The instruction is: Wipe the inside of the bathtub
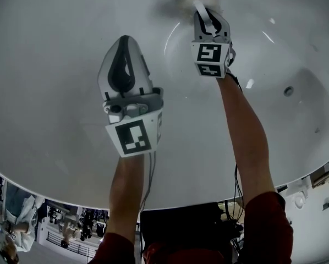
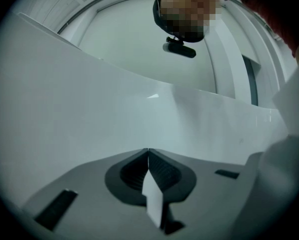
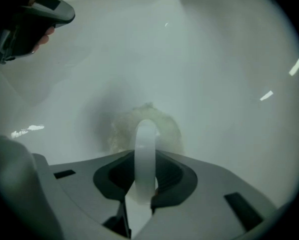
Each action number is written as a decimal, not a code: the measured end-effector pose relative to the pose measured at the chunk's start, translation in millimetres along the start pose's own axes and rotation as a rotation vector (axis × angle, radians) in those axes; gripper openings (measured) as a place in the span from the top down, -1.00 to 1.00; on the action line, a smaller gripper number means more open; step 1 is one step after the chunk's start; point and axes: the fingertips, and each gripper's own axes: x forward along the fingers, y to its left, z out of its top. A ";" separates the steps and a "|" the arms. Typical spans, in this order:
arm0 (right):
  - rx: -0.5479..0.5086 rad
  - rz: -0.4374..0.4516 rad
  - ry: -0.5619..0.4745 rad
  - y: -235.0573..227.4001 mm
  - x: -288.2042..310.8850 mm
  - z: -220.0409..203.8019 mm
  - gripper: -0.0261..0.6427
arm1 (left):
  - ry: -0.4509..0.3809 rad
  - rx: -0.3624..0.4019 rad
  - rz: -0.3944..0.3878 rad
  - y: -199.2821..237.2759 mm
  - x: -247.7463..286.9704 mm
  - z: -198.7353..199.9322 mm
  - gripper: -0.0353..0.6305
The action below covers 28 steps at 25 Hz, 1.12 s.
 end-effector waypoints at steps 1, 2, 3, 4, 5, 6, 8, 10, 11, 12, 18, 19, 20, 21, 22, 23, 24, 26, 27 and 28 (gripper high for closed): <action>0.004 0.001 0.004 0.1 -2.6 2.9 0.65 | -0.002 0.003 0.001 0.6 -1.7 4.8 0.84; 0.004 0.001 0.005 0.5 -5.9 6.8 0.65 | -0.007 0.008 0.000 1.1 -3.2 10.9 0.84; 0.005 0.000 0.004 1.2 -9.6 11.3 0.65 | -0.014 0.013 -0.001 1.9 -4.6 17.8 0.84; 0.016 -0.002 0.002 1.8 -13.6 16.6 0.65 | -0.020 0.018 -0.002 3.3 -6.0 25.1 0.84; 0.042 -0.005 0.000 2.3 -17.7 22.8 0.65 | -0.026 0.022 -0.002 5.3 -7.5 32.6 0.84; 0.075 -0.009 -0.003 2.6 -22.2 30.4 0.65 | -0.030 0.025 0.000 8.0 -9.1 40.4 0.84; 0.117 -0.017 -0.012 2.7 -33.7 48.5 0.65 | -0.039 0.024 0.008 12.6 -13.0 58.1 0.84; 0.126 -0.014 -0.025 2.5 -48.3 66.9 0.65 | -0.052 0.017 0.017 13.8 -16.9 78.4 0.84; 0.124 -0.010 -0.032 2.7 -56.5 75.9 0.65 | -0.060 0.014 0.022 14.1 -19.4 88.8 0.84; 0.122 -0.006 -0.039 3.8 -65.1 85.5 0.65 | -0.067 0.012 0.026 15.3 -22.6 99.6 0.84; 0.170 -0.010 -0.097 10.1 -121.7 170.2 0.65 | -0.128 0.008 0.030 37.7 -49.0 175.9 0.84; 0.179 -0.012 -0.102 9.9 -133.3 181.7 0.65 | -0.130 0.006 0.028 39.8 -56.2 187.7 0.84; 0.189 -0.012 -0.104 10.6 -145.9 190.5 0.65 | -0.130 0.004 0.028 41.0 -64.9 198.5 0.84; 0.196 -0.011 -0.103 11.5 -159.0 197.6 0.65 | -0.131 0.002 0.028 41.5 -74.3 208.5 0.84; 0.197 -0.009 -0.102 12.1 -172.5 204.6 0.65 | -0.135 -0.001 0.031 41.4 -84.0 218.4 0.84; 0.193 -0.007 -0.103 12.5 -186.3 212.7 0.65 | -0.140 -0.002 0.034 41.2 -94.0 228.8 0.84; 0.186 -0.003 -0.108 12.7 -200.3 223.0 0.65 | -0.147 -0.002 0.040 41.3 -104.1 240.0 0.84; 0.174 0.003 -0.132 10.6 -228.9 248.9 0.65 | -0.167 0.000 0.057 42.0 -124.0 264.0 0.84; 0.173 0.004 -0.147 8.7 -244.7 262.5 0.65 | -0.178 -0.001 0.065 42.0 -134.2 276.1 0.84; 0.177 0.006 -0.161 7.6 -262.5 274.8 0.65 | -0.187 -0.001 0.071 41.4 -145.9 287.7 0.84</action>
